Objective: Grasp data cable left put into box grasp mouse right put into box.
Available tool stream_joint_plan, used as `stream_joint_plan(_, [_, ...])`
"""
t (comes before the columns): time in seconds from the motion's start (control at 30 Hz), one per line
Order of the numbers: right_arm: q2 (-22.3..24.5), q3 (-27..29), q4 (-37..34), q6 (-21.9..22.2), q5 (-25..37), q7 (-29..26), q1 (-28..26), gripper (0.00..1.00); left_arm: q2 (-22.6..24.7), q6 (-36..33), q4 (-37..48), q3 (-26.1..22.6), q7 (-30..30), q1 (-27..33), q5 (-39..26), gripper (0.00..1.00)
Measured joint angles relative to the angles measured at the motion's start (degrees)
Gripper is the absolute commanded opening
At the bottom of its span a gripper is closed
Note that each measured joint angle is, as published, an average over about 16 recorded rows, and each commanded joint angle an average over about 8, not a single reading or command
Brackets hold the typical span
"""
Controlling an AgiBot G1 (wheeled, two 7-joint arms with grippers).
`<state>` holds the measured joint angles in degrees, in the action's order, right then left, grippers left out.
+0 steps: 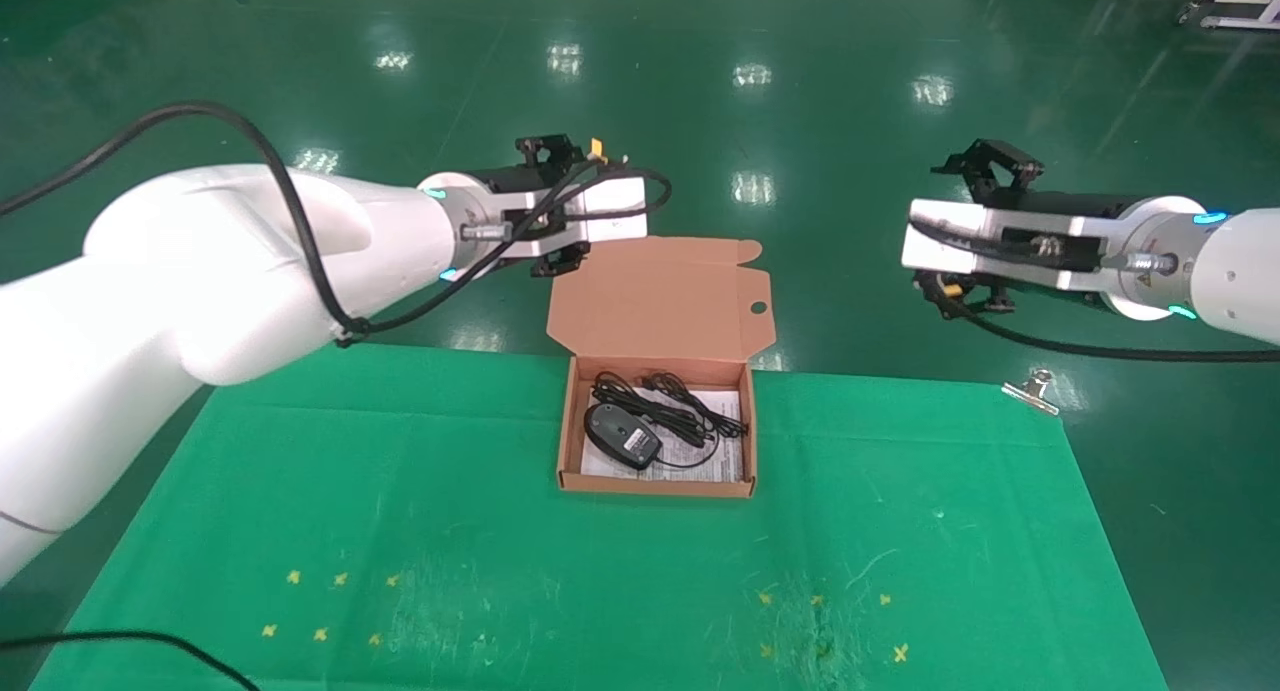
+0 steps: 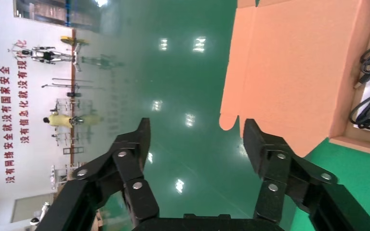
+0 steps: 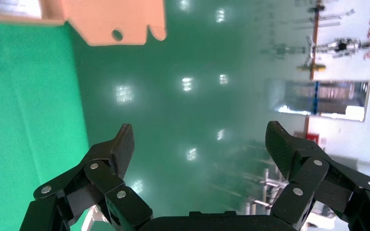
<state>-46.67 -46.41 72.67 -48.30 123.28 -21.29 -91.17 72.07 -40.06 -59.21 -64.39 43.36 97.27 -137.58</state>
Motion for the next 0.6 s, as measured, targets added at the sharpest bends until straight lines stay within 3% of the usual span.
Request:
stream_joint_plan(0.23, [0.5,1.3,0.1,-4.1,-3.9,1.9,0.8,1.0,-3.4,-4.2,-1.2,4.5,-2.9,-3.0,8.8,1.0])
stream_joint_plan(0.6, [2.6,6.8,0.2,-10.9,-18.7,3.7,6.2,1.0,-10.5,-12.9,-3.9,13.8,-9.2,-9.9,27.1,1.0])
